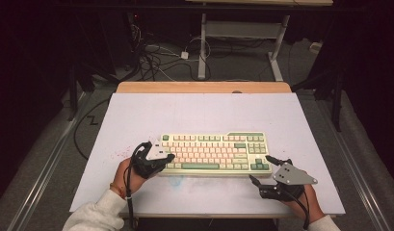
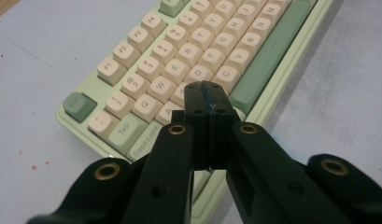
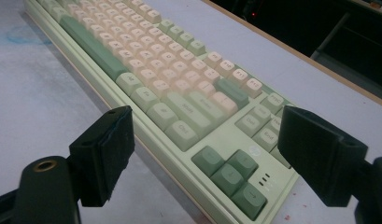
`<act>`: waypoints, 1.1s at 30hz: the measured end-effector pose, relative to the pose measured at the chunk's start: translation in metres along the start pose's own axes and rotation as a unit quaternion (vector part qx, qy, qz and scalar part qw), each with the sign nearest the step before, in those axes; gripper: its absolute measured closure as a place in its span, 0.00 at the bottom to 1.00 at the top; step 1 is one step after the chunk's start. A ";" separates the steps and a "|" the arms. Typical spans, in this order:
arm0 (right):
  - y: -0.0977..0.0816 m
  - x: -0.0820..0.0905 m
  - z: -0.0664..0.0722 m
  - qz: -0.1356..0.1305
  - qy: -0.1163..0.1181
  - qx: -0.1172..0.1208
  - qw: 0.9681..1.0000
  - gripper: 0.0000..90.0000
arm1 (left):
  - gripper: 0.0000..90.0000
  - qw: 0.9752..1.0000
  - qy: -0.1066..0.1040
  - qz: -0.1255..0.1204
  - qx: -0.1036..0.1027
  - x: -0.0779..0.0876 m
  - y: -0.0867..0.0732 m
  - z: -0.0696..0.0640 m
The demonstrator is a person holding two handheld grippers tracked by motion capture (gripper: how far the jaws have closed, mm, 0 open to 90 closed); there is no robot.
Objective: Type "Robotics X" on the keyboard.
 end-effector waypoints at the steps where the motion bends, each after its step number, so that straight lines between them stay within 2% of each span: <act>1: 0.000 0.000 0.000 0.001 0.000 0.000 1.000 0.21 | 0.97 1.000 -0.002 -0.002 0.003 -0.002 0.003 0.000; 10: -0.002 -0.002 0.002 0.007 0.003 0.005 1.000 0.22 | 0.97 1.000 -0.008 0.006 -0.005 -0.024 0.027 0.000; 17: -0.003 -0.003 0.002 0.009 0.004 0.005 1.000 0.22 | 0.97 1.000 -0.014 0.011 -0.008 -0.038 0.038 -0.001; 33: -0.004 -0.003 0.003 0.009 0.007 0.006 1.000 0.22 | 0.97 0.999 -0.021 0.027 -0.013 -0.055 0.041 -0.003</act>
Point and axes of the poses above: each handheld gripper's, and its own axes: x roughly backward along the jaws, y roughly out of its top, z roughly to its left, the point moved 9 cm from there along -x, roughly forward along the jaws, and after that the axes turned 7 degrees about x, right-handed, at the moved point
